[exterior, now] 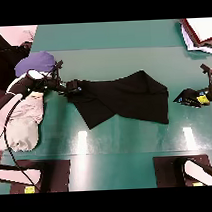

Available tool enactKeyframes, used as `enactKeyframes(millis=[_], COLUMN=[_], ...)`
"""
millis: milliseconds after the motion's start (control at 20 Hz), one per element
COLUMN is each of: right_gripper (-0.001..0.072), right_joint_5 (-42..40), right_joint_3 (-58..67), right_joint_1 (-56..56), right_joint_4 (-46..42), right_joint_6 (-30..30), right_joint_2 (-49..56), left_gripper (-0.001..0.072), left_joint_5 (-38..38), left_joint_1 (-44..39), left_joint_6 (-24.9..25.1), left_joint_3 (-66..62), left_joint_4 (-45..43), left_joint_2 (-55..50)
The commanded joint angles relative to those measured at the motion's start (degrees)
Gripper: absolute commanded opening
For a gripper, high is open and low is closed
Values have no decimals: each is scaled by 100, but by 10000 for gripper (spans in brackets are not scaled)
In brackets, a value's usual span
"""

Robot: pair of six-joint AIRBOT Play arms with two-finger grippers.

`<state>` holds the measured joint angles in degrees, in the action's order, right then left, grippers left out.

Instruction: Fold the shirts.

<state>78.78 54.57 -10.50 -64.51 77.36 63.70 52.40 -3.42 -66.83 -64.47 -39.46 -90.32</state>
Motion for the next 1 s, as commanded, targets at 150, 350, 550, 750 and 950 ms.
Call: enactKeyframes(millis=[150,350,550,750,950], right_gripper=[511,512,512,511,223], right_joint_5=[59,463,-92,-503,-691], right_joint_3=[-31,-122,-914,-1412,-1421], right_joint_1=[-26,-304,-173,317,730], right_joint_4=[-138,-256,-195,466,455], right_joint_6=[-2,11,4,-223,-337], right_joint_2=[-11,203,629,1069,1064], left_gripper=[29,29,29,29,29], left_joint_5=[-11,1060,1491,1582,1816], left_joint_1=[17,48,48,48,48], left_joint_6=[376,540,533,529,509], left_joint_3=[-190,-1172,-1801,-1821,-1821], left_joint_4=[872,485,472,472,472], left_joint_2=[-55,214,339,348,350])
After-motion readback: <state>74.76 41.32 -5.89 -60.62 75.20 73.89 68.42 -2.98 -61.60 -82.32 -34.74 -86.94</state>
